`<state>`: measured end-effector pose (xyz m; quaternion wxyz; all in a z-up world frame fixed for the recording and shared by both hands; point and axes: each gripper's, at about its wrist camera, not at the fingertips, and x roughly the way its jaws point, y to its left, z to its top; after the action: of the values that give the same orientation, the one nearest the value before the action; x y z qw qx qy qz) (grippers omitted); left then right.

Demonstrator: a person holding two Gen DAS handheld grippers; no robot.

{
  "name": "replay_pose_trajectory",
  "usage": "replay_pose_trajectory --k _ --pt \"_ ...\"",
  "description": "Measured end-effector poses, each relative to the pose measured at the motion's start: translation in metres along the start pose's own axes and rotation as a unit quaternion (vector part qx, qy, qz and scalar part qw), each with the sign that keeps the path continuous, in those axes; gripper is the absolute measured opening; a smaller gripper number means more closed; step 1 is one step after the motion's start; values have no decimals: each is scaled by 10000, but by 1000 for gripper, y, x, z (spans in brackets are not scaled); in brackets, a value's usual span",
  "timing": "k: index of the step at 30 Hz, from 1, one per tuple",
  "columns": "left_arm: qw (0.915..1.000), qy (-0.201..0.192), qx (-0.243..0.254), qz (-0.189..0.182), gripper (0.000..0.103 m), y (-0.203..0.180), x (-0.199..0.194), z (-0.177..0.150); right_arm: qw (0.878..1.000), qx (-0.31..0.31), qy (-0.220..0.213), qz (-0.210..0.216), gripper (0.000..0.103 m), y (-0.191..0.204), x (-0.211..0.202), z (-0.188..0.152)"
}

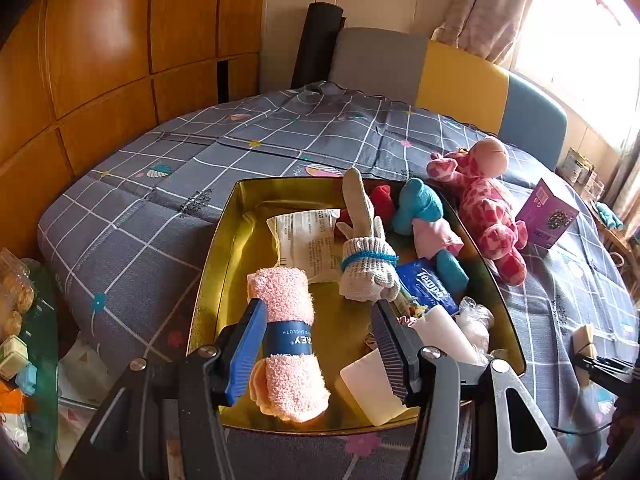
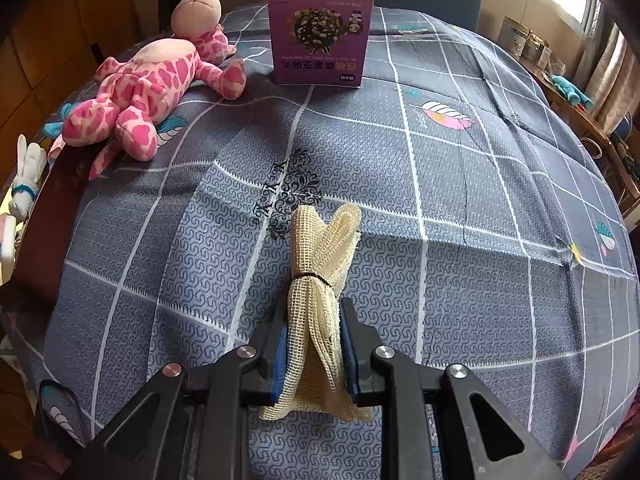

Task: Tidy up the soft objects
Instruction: 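Carry the beige mesh bundle into the tray and open the right gripper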

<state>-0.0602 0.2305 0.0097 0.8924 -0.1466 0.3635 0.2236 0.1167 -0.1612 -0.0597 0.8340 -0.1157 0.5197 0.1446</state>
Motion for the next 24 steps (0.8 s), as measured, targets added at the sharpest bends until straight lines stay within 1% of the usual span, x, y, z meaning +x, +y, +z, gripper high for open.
replay_pose_trajectory --k 5,7,9,12,15,18,22,24 --pt "10000 9 -15 -12 55 2 -2 -3 9995 -220 42 -208 20 8 0 2" --pt "10000 16 -6 -3 56 3 -2 -5 9995 -220 44 -224 18 9 -2 4" --pt "10000 17 -9 5 55 4 -3 -6 9997 -174 -3 -172 17 11 -7 7" --pt "10000 16 -37 -9 56 6 -2 -6 9997 -165 -154 31 17 22 -18 13" --pt "10000 -11 -54 -4 56 8 -3 -6 9985 -302 -332 299 17 43 -31 20" --pt "9999 -22 -121 3 56 12 -2 -5 9950 -491 -484 716 17 70 -45 30" --pt "9997 -70 -236 65 56 22 -4 -1 9836 -828 -592 1490 17 118 -60 46" --pt "9994 -104 -294 131 56 27 -5 1 9754 -1027 -610 1852 17 146 -66 55"
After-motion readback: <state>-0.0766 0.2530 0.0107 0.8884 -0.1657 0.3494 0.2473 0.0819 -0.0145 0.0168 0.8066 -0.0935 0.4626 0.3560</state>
